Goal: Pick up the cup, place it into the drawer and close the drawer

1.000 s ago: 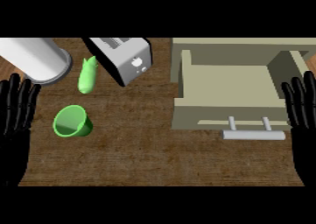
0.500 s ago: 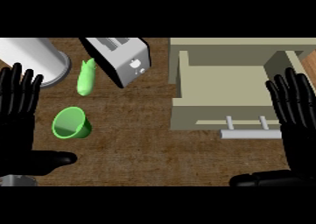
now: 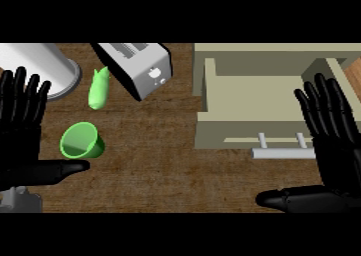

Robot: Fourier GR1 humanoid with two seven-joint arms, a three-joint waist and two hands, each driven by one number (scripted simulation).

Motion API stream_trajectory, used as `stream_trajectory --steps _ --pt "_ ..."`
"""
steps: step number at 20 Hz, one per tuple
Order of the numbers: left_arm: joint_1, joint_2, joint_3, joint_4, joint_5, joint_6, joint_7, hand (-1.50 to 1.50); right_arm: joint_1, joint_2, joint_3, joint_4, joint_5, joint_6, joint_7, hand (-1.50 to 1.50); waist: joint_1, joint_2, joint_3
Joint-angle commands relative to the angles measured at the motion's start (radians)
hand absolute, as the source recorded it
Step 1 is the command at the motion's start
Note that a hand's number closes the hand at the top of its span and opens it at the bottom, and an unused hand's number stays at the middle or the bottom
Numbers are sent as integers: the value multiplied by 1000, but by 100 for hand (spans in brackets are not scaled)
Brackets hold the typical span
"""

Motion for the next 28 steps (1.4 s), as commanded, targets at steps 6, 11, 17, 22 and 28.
stream_trajectory --steps 6,11,17,22,28 --pt "-45 -21 -28 106 -43 48 -46 -150 -83 -9 -65 25 -53 1 53 -150 0 0 0" --pt "-50 37 29 139 7 9 -34 -150 -59 15 -1 -27 3 -10 62 -150 0 0 0" --pt "-10 15 14 117 -10 48 -21 -150 -65 5 -40 22 0 -2 32 -150 1 0 0" --pt "71 34 42 185 -4 -14 -94 -150 -69 -16 -62 7 -24 20 47 -150 1 0 0" --pt "71 19 41 214 -50 51 -87 -150 5 7 -29 0 -6 37 -6 -150 1 0 0"
